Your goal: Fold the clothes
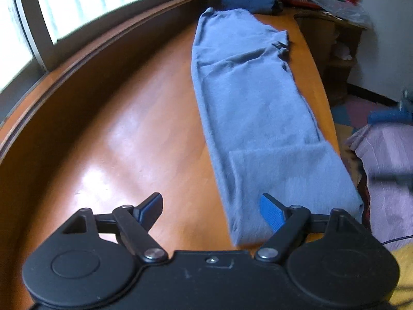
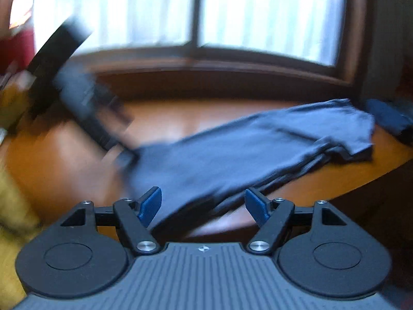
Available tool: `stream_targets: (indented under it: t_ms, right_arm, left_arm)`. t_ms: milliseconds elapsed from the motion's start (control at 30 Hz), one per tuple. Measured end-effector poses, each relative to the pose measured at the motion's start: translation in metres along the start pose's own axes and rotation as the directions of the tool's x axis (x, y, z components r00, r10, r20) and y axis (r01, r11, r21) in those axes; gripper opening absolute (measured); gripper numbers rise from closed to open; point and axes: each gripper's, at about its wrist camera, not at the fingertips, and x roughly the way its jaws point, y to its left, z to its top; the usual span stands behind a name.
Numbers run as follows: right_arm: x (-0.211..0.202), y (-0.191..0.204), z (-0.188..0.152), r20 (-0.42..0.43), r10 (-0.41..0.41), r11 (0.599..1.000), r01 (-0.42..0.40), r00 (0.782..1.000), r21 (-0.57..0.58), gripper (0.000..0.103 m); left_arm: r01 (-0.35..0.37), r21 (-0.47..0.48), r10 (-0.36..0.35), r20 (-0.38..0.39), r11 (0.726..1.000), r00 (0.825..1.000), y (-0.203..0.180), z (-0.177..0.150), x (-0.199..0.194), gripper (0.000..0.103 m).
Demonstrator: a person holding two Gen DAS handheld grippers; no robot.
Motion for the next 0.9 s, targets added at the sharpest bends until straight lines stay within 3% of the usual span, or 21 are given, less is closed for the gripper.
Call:
stream_targets:
  t_ms: [100, 267, 333, 467, 533, 700, 800, 900]
  right_arm:
    - [0.005, 0.026, -0.012, -0.047, 0.031, 0.998, -0.033, 0.998, -0.046, 0.07]
    - [0.021, 0.042, -0.017, -0.06, -0.001, 1.0, 0.001, 0.998, -0.008, 0.063]
    - [0.028, 0.044, -0.017, -0.084, -0.014, 1.0, 0.015, 0.996, 0.016, 0.045]
    - [0.039, 0.035, -0.012, -0.103, -0.02, 0.997, 0.028, 0.994, 0.071, 0.036]
    - [0.04, 0.027, -0.008, -0.111, 0.003, 0.993, 0.011, 0.994, 0.12, 0.035]
    - [0.04, 0.011, -0.007, -0.108, 0.053, 0.969, -0.025, 0.993, 0.247, 0.035]
    - [0.039, 0.012, -0.006, -0.11, 0.046, 0.969, -0.018, 0.993, 0.246, 0.035]
    - [0.034, 0.018, -0.004, -0.117, 0.0, 0.98, 0.024, 0.993, 0.198, 0.053]
  left_arm:
    - [0.017, 0.077, -0.019, 0.022, 0.997, 1.0, -0.001, -0.016, -0.012, 0.08]
    - [0.084, 0.224, -0.091, 0.022, 0.971, 0.996, -0.016, -0.032, -0.005, 0.08]
    - [0.099, 0.261, -0.108, 0.022, 0.96, 0.994, -0.024, -0.033, -0.001, 0.079]
    - [0.159, 0.261, -0.169, 0.016, 0.952, 0.986, -0.033, -0.03, 0.01, 0.063]
    - [0.175, 0.251, -0.183, 0.009, 0.952, 0.983, -0.035, -0.026, 0.013, 0.057]
    - [0.145, 0.237, -0.146, -0.013, 0.96, 0.989, -0.043, -0.02, 0.013, 0.055]
    - [0.16, 0.205, -0.161, -0.01, 0.966, 0.987, -0.04, -0.021, 0.012, 0.052]
    - [0.224, 0.124, -0.225, -0.009, 0.967, 0.974, -0.028, -0.019, 0.011, 0.048]
